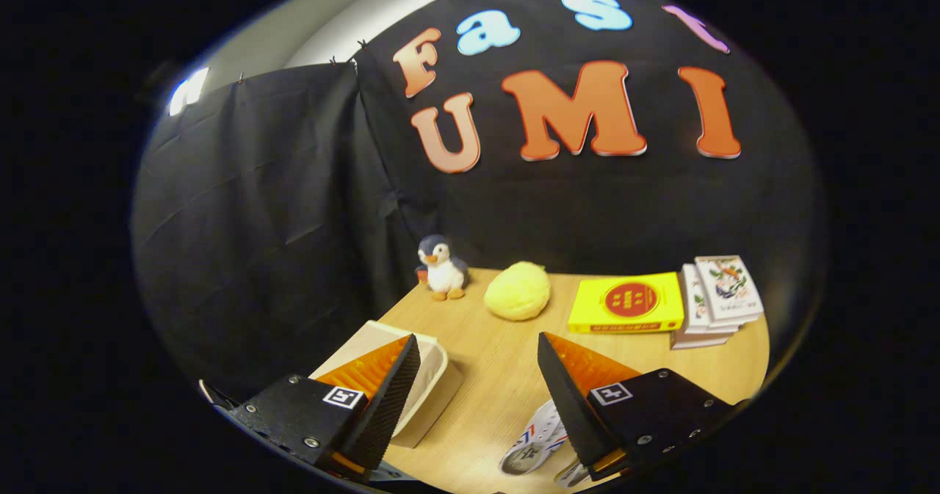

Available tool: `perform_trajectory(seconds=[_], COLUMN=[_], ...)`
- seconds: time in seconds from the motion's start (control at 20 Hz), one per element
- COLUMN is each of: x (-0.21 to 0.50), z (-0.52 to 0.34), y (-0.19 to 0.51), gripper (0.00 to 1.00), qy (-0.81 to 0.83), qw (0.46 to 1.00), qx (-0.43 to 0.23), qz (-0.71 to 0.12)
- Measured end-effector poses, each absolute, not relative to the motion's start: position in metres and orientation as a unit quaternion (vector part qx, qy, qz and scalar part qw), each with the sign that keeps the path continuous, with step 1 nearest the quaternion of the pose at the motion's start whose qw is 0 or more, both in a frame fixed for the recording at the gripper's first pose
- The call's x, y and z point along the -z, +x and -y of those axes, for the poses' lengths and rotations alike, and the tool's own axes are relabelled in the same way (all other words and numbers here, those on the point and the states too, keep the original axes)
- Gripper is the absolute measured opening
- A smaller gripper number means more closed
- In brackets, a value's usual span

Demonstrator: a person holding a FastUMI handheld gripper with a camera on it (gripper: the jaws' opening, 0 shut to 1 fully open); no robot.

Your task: Open the storage box then place both shoes into the box .Put the left shoe in first, then the right shoe, with the right side of both shoes facing outward in a uniform manner.

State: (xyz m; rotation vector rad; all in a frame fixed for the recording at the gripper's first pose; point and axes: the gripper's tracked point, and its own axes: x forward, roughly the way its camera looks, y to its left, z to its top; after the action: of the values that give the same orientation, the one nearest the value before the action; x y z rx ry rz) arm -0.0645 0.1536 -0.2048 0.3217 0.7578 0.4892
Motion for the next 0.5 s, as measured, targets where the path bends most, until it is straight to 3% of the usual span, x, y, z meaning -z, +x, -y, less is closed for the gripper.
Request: perform_trajectory(seconds=[0.5], x=[0.283], z=[-0.25], y=[-0.117], gripper=[0.95], qy=[0.227], qw=[0.766], qx=[-0.33], qz=[-0.503])
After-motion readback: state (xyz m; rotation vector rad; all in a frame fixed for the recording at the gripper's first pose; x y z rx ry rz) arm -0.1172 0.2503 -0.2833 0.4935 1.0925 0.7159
